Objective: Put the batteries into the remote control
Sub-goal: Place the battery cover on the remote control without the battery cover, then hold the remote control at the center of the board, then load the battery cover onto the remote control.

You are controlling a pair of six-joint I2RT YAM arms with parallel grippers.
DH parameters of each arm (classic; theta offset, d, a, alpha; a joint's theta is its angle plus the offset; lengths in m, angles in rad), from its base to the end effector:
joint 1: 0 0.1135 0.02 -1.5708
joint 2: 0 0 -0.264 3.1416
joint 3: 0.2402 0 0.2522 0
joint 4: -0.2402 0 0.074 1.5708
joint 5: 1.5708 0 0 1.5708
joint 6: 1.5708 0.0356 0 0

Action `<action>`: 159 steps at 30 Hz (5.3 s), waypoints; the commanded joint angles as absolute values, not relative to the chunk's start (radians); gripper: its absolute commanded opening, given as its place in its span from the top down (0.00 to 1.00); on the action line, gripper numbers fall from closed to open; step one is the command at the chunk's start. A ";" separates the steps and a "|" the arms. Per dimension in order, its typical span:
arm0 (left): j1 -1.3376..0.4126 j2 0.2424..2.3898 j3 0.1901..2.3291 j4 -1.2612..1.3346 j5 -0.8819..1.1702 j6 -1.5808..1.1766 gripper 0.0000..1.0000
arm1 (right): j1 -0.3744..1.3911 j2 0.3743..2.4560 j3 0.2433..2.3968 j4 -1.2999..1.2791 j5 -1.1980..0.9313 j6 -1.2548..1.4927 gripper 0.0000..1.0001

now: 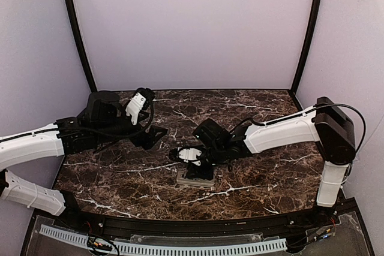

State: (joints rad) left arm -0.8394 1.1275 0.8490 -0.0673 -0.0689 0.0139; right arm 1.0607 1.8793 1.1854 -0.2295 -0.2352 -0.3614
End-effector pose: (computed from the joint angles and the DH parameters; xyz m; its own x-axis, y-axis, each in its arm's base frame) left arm 0.1767 -0.1932 0.3052 -0.2166 0.2622 -0.9404 0.7023 0.7109 0.0364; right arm 0.1843 0.3465 0.1679 -0.0400 -0.7757 -0.6299 -0.9957 0.0833 -0.0394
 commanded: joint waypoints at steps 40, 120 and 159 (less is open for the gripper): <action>-0.813 1.143 0.841 -0.069 -0.057 0.005 0.06 | 1.054 1.904 1.241 -0.301 -0.177 -0.261 0.51; -0.862 1.588 0.697 0.203 0.257 -0.222 0.42 | 0.987 1.827 1.011 -0.272 -0.238 -0.268 0.53; -0.860 1.519 0.657 0.106 0.203 -0.243 0.46 | 0.988 1.836 1.011 -0.271 -0.241 -0.270 0.55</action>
